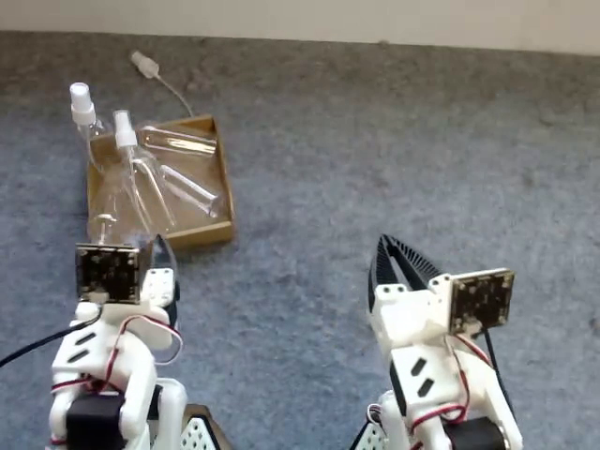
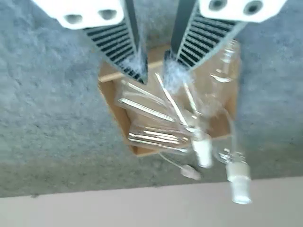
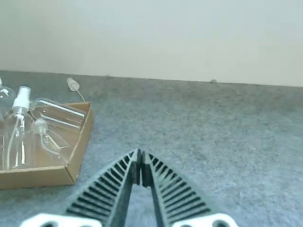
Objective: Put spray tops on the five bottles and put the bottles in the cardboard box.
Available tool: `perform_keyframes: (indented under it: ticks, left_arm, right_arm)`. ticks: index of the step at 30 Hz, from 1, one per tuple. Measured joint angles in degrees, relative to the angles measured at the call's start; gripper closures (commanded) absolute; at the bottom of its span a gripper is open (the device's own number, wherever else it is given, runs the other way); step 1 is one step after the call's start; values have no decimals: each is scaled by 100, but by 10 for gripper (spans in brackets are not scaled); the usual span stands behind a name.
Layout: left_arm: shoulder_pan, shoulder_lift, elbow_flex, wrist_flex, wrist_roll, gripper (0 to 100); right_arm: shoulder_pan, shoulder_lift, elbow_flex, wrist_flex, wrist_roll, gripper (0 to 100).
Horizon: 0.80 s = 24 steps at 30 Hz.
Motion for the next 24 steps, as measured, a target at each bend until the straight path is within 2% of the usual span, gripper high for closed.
perform_keyframes:
  ticks: [6,13,24]
  left_arm:
    - [730,9,659,0,0,994]
    - [800,9,1565,-273,0,995]
    - [809,9,2233,-527,0,993]
  right_arm:
    - [18,0,-475,695,0,991]
    - [79,0,-387,738,0,991]
    - [1495,0,255,765,0,991]
